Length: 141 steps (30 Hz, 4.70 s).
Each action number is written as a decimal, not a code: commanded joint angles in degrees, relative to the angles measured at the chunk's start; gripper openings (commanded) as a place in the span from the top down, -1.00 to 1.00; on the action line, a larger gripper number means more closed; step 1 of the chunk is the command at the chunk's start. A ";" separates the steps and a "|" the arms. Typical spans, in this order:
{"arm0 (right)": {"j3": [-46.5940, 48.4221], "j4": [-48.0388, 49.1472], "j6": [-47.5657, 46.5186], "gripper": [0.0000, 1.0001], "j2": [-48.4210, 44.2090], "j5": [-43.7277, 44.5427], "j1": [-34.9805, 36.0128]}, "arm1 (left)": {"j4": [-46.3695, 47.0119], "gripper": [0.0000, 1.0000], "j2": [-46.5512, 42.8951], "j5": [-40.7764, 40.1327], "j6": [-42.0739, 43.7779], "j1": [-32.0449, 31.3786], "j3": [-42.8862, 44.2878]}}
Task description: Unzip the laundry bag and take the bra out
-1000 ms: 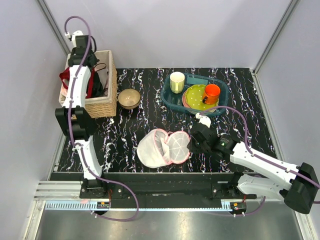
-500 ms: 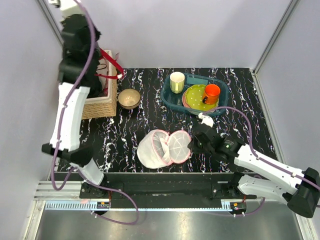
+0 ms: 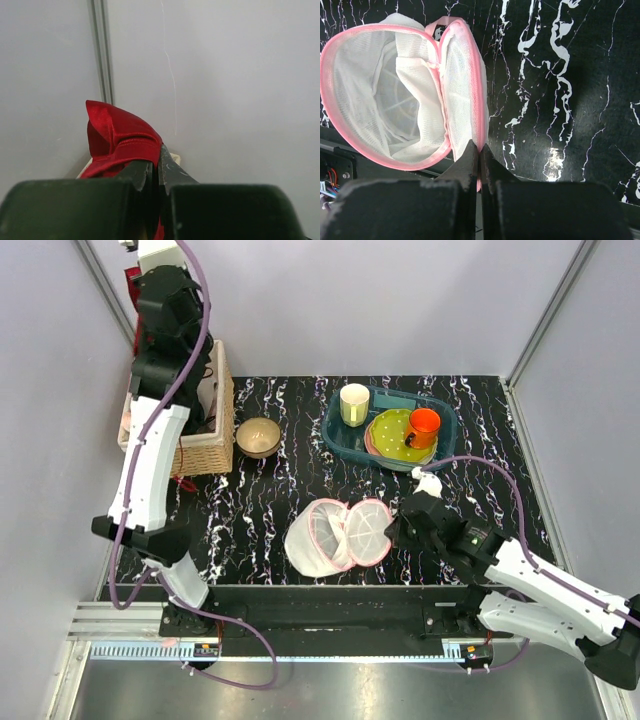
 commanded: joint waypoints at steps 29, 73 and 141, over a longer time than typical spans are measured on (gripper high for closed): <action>2.50 0.82 -1.82 1.00 4.67 0.77 0.35 | 10.35 1.00 9.88 5.47 -10.05 14.04 9.29; 2.59 1.96 -1.47 1.00 5.46 -0.81 0.35 | -8.36 1.00 36.26 25.86 -29.65 23.62 -11.89; 9.62 -11.58 1.08 -1.00 5.20 20.72 -9.93 | -8.28 -0.98 -62.71 39.32 -39.84 -9.60 -99.87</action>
